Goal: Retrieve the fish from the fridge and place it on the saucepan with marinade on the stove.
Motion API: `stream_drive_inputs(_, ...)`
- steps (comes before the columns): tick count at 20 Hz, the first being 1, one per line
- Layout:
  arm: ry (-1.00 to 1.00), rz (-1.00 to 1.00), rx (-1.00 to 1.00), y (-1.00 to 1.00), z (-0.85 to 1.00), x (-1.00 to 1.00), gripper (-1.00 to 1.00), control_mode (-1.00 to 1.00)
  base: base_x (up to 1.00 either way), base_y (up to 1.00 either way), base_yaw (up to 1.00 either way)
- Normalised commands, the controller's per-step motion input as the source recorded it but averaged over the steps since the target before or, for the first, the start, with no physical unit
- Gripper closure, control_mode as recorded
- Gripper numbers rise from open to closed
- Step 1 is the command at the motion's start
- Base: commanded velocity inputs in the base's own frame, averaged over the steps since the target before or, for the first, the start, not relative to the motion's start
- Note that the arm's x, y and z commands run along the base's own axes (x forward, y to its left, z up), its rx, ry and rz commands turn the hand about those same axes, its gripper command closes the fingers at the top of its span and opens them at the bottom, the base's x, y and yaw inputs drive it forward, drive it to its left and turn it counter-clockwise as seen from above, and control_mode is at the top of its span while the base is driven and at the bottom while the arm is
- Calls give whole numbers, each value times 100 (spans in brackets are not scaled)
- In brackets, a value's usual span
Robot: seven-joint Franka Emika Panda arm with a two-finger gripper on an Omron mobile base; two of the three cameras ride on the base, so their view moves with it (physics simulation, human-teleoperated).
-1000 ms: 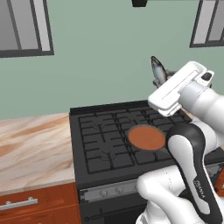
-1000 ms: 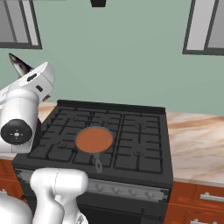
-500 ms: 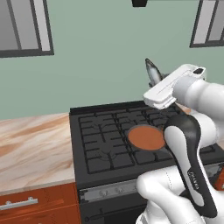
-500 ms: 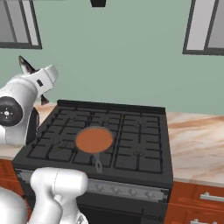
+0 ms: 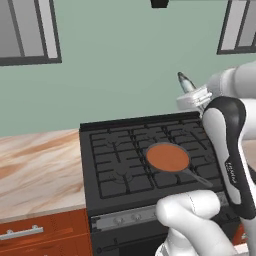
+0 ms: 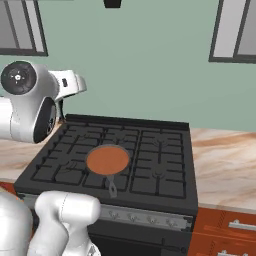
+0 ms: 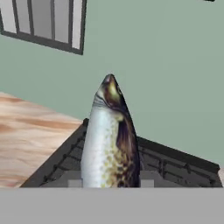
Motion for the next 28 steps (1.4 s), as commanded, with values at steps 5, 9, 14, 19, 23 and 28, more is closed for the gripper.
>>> stream_drive_inputs(5, 36, -3, 0, -43, -36, 17, 100, -100, 0, 0, 0)
stream_drive_inputs(9, 23, 0, 0, -1, -58, 22, 100, -100, 0, 0, 0)
stream_drive_inputs(14, 17, 0, 0, 0, -72, 24, 100, -100, 0, 0, 0)
stream_drive_inputs(19, 9, 0, 0, -2, -78, 25, 100, -100, 0, 0, 0)
stream_drive_inputs(23, 14, 0, 0, -9, -53, 12, 100, -100, 0, 0, 0)
stream_drive_inputs(28, 16, -1, 0, -14, -48, 4, 100, -100, 0, 0, 0)
